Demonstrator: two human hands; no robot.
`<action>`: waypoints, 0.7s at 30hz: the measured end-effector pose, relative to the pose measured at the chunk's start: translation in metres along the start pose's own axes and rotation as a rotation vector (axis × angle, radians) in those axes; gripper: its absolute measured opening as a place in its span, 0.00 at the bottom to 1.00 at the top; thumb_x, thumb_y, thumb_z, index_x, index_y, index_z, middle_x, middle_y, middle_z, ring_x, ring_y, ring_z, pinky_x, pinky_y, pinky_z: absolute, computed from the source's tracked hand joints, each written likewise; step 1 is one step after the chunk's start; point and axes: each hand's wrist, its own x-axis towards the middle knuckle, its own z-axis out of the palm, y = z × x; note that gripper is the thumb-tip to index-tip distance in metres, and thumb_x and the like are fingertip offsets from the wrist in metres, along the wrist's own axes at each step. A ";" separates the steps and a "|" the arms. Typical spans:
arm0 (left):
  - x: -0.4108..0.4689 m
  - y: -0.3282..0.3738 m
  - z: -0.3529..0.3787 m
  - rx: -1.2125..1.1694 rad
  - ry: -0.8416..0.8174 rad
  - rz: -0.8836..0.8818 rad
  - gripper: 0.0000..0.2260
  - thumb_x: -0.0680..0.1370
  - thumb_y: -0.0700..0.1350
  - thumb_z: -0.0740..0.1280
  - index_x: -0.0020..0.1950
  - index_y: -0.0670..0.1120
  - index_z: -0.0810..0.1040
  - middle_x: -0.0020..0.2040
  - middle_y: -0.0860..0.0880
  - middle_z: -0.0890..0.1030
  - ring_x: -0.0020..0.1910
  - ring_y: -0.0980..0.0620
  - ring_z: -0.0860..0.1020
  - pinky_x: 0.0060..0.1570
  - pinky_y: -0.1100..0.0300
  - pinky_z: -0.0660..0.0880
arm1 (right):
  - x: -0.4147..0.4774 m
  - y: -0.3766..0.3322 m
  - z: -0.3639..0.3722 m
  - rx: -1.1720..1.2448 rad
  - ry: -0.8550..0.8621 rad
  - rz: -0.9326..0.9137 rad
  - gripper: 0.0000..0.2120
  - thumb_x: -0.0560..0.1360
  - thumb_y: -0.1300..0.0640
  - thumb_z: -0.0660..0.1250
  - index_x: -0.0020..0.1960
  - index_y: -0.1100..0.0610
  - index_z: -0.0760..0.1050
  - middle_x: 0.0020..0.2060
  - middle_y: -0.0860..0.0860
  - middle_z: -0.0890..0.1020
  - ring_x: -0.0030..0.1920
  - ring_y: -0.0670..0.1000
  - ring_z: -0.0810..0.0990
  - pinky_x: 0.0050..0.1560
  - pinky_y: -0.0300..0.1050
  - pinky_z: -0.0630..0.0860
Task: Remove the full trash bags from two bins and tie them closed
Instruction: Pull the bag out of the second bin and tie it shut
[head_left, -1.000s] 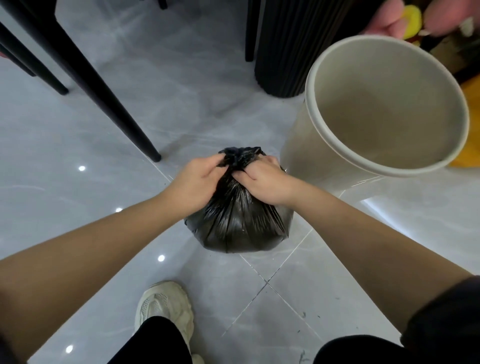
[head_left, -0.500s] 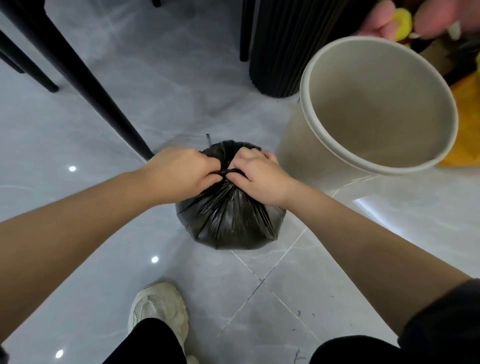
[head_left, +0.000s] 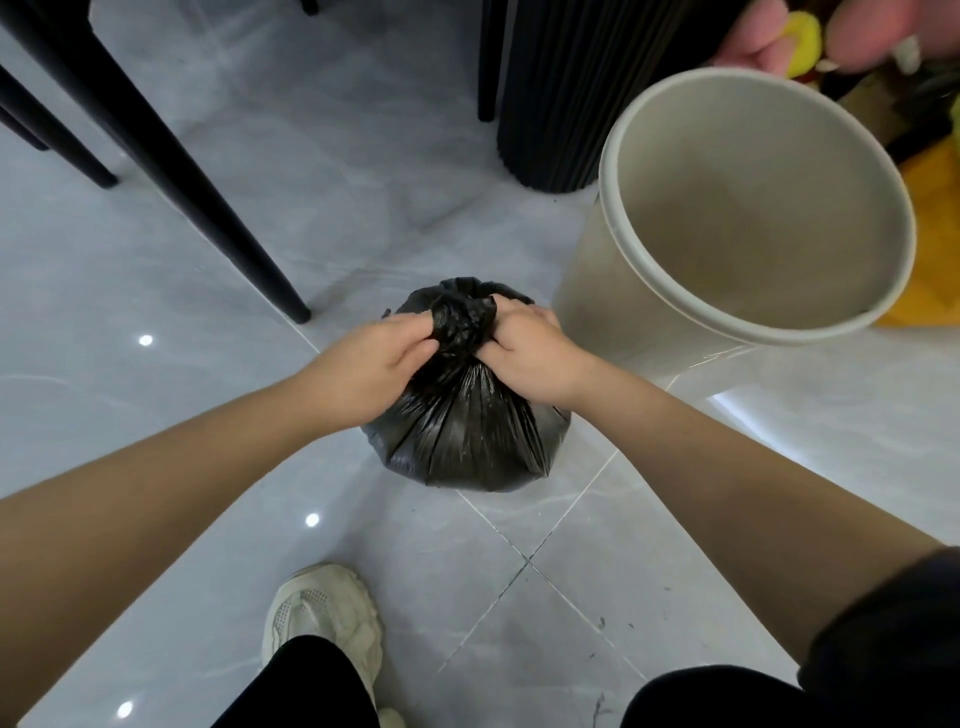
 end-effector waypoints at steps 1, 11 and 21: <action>0.000 -0.004 0.000 0.238 0.019 0.088 0.11 0.81 0.43 0.58 0.39 0.52 0.63 0.36 0.52 0.70 0.37 0.46 0.73 0.39 0.51 0.73 | 0.000 0.001 0.000 -0.013 -0.020 0.014 0.13 0.78 0.52 0.55 0.53 0.56 0.75 0.53 0.49 0.75 0.60 0.52 0.70 0.70 0.59 0.57; 0.007 -0.006 -0.015 0.073 -0.147 -0.068 0.22 0.66 0.67 0.64 0.43 0.49 0.78 0.40 0.52 0.80 0.43 0.52 0.79 0.47 0.50 0.76 | -0.010 0.004 -0.002 -0.057 0.011 -0.073 0.10 0.79 0.48 0.57 0.54 0.47 0.76 0.52 0.45 0.72 0.61 0.49 0.69 0.71 0.56 0.53; 0.004 0.007 -0.009 -0.905 0.128 -0.275 0.05 0.74 0.49 0.70 0.41 0.52 0.85 0.39 0.56 0.82 0.38 0.59 0.74 0.38 0.67 0.69 | -0.008 0.008 0.000 -0.070 0.031 -0.064 0.13 0.79 0.48 0.57 0.58 0.50 0.76 0.54 0.48 0.74 0.61 0.52 0.70 0.70 0.58 0.56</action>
